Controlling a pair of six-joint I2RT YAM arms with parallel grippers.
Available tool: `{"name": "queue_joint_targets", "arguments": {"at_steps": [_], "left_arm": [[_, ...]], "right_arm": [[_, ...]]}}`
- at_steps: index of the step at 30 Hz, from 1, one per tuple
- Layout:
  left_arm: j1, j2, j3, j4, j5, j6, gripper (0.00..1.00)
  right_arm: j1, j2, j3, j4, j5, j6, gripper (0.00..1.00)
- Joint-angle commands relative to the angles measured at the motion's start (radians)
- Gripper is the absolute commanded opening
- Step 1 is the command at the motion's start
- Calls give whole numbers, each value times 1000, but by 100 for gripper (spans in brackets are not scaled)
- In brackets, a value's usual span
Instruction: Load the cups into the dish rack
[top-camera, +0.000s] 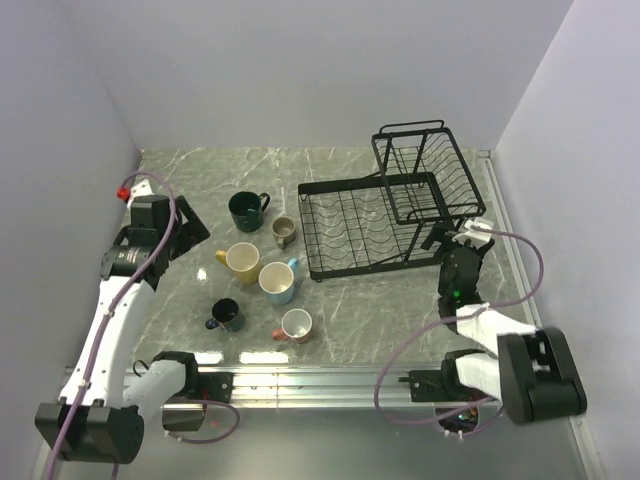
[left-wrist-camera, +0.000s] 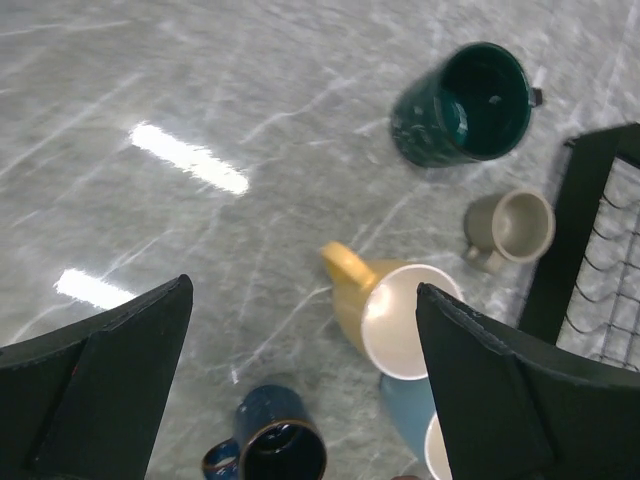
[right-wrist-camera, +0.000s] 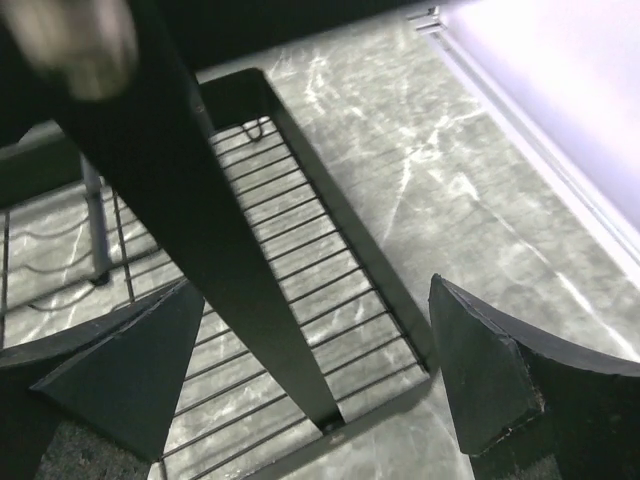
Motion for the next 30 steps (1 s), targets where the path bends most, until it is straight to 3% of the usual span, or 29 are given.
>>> {"name": "queue_joint_targets", "arguments": {"at_steps": [1, 5, 11, 17, 21, 23, 28, 30], "left_arm": [[1, -46, 47, -114, -145, -52, 99], [-27, -67, 58, -146, -203, -103, 99], [-56, -18, 65, -144, -91, -70, 99], [-56, -6, -4, -75, 64, -49, 99], [-56, 51, -14, -68, 138, -23, 98], [-56, 84, -24, -77, 141, -9, 91], [-56, 115, -63, -25, 195, 7, 78], [-56, 137, -79, -3, 217, 8, 76]], "right_arm": [[10, -150, 84, -218, 112, 66, 100], [39, -394, 112, -552, 122, 85, 100], [54, -614, 145, -904, 25, 148, 100], [85, -763, 203, -1134, -45, 426, 100], [87, -757, 328, -1367, -108, 609, 100], [90, -726, 392, -1484, -175, 651, 100], [113, -735, 437, -1563, -419, 720, 100], [136, -741, 471, -1587, -429, 737, 100]]}}
